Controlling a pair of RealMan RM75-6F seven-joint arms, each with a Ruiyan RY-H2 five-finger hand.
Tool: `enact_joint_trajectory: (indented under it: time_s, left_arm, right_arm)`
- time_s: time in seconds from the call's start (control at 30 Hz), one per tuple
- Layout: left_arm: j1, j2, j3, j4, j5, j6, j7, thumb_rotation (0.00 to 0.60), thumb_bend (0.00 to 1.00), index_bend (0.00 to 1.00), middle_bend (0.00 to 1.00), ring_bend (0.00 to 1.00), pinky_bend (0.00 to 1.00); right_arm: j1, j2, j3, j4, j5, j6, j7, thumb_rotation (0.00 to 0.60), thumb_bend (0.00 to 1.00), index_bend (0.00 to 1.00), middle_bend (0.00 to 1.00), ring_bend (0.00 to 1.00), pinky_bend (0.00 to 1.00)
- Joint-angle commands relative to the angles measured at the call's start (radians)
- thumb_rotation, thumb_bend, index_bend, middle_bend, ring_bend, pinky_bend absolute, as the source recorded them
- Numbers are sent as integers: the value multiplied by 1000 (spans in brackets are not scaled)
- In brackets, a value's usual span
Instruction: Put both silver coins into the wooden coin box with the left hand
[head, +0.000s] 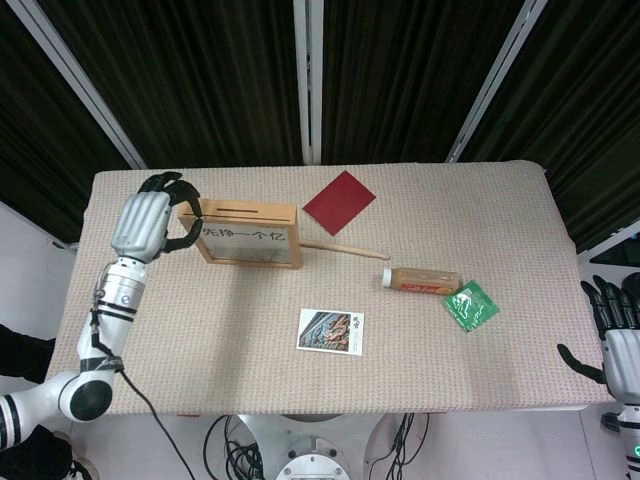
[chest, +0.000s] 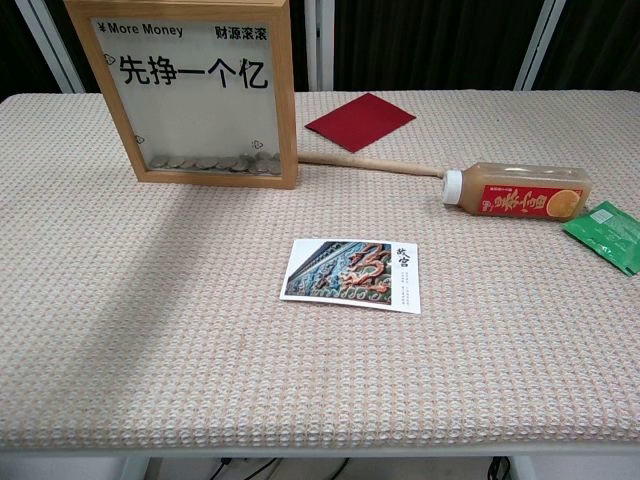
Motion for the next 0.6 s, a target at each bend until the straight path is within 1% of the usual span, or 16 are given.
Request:
enact_joint_trajectory:
  time_s: [0.03, 0.23, 0.5, 0.6]
  left_arm:
    - [-110, -20, -29, 26, -140, -49, 68, 600, 461, 637, 339, 140, 167]
    - [-174, -69, -1, 85, -197, -36, 114, 600, 461, 638, 339, 140, 167]
    - [-211, -103, 15, 117, -262, -27, 120, 600, 460, 640, 337, 139, 167]
    - [-223, -110, 23, 127, -268, -24, 122, 600, 461, 640, 336, 140, 167]
  right_arm:
    - [2, -2, 1, 5, 4, -5, 5, 600, 148, 0, 0, 0, 0]
    - [4, -4, 3, 18, 10, -12, 15, 600, 148, 0, 0, 0, 0]
    - [8, -8, 1, 29, 24, -33, 28, 600, 148, 0, 0, 0, 0]
    - [9, -9, 1, 32, 26, -37, 31, 600, 148, 0, 0, 0, 0]
